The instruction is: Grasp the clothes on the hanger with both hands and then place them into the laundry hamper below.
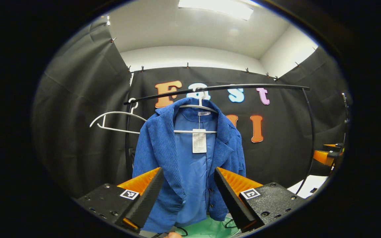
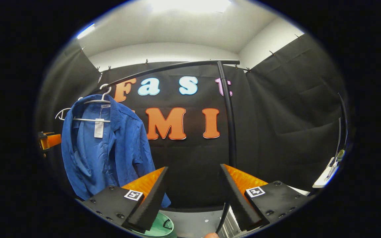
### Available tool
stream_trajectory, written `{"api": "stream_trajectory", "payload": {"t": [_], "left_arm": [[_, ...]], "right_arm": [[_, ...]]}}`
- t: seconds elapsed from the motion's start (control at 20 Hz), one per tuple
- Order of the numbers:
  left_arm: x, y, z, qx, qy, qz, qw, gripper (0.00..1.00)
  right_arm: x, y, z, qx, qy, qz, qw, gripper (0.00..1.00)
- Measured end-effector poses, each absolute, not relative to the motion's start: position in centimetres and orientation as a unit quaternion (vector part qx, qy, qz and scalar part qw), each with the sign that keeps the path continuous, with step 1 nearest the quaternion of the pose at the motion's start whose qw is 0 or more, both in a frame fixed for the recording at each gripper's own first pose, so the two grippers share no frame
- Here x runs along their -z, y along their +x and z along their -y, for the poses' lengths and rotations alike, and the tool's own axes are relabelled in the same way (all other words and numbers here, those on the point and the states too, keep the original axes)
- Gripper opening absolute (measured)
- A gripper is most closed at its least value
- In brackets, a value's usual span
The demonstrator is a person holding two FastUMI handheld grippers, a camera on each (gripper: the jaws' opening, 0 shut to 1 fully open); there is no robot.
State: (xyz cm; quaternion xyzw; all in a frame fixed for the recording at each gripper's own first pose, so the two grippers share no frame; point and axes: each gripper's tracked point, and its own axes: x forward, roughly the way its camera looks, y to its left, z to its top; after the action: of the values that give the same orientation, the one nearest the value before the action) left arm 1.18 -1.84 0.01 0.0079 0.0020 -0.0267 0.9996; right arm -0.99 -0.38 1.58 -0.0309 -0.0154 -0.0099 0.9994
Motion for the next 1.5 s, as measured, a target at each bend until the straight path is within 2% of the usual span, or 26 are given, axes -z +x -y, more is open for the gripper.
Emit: {"api": "stream_trajectory", "payload": {"t": [0.45,0.5,0.55,0.8,1.5], "left_arm": [[1.2,1.2,0.2,0.003,0.014,-0.021,1.0,0.95],[1.2,1.1,0.1,0.0,0.015,-0.022,1.0,0.95],[1.3,1.2,-0.1,-0.004,0.017,-0.023,1.0,0.94],[1.0,1.3,-0.3,-0.01,0.028,-0.023,0.999,0.95],[2.2,1.5,-2.2,-0.028,0.025,-0.04,0.999,0.96]], "right_arm": [[-0.8,0.3,-1.8,-0.016,-0.022,0.004,1.0,0.97],[-0.7,0.6,-2.4,-0.022,-0.018,0.001,1.0,0.93],[-0.5,0.9,-2.9,-0.028,-0.014,-0.002,1.0,0.97],[0.3,2.6,-5.5,-0.056,0.002,-0.016,0.998,0.97],[0.5,7.3,-18.9,-0.179,0.014,-0.028,0.983,0.98]]}}
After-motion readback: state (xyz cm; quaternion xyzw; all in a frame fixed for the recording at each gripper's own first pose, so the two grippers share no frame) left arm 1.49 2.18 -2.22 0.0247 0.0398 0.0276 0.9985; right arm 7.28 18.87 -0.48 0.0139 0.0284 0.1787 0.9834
